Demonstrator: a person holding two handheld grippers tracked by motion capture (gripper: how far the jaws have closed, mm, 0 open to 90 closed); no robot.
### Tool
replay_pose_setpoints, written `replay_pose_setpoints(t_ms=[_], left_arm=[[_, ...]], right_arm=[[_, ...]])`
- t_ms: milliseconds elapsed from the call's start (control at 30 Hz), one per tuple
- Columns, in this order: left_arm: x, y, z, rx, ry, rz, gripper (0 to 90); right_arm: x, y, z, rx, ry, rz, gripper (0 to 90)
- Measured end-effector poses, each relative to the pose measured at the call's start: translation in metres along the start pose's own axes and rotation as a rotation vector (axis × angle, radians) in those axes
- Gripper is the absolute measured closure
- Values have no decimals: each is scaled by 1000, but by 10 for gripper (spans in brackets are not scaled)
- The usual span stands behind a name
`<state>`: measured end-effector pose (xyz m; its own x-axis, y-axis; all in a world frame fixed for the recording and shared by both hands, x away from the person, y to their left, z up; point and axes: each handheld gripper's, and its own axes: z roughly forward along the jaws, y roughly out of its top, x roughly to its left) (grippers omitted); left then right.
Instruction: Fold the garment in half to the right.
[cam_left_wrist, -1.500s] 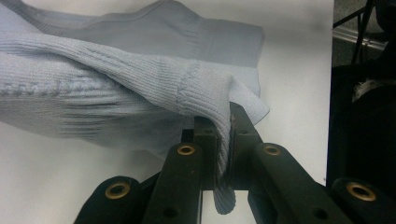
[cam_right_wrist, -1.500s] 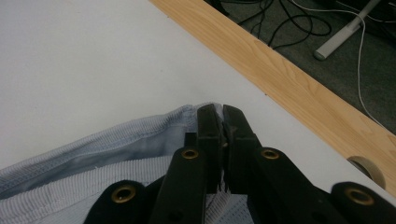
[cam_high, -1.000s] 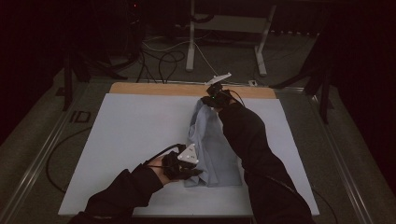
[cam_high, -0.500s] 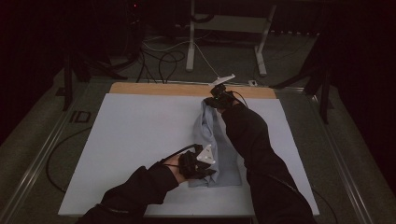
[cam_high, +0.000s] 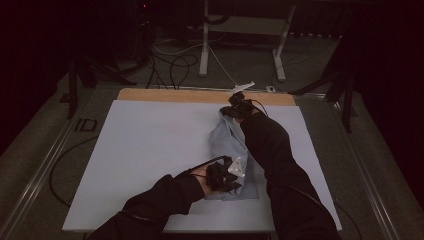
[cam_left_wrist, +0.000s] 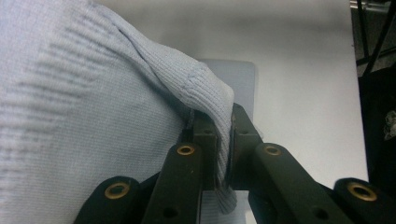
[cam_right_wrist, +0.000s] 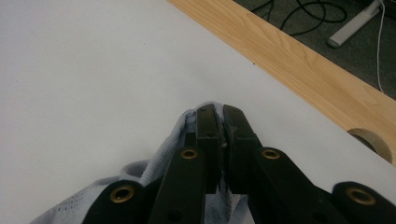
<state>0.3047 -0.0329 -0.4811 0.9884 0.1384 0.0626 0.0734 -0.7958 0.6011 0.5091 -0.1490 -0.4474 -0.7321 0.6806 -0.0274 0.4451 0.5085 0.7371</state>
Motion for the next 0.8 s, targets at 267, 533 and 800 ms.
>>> replay_pose_setpoints(t_ms=[267, 533, 800], left_arm=[[4, 5, 13, 23, -20, 11, 863], [6, 10, 22, 32, -27, -1, 856], [1, 12, 24, 17, -56, 27, 647]], right_arm=[[-5, -8, 0, -7, 15, 9, 862], [-8, -12, -6, -30, -10, 30, 587], [-13, -19, -22, -40, -33, 49, 111]])
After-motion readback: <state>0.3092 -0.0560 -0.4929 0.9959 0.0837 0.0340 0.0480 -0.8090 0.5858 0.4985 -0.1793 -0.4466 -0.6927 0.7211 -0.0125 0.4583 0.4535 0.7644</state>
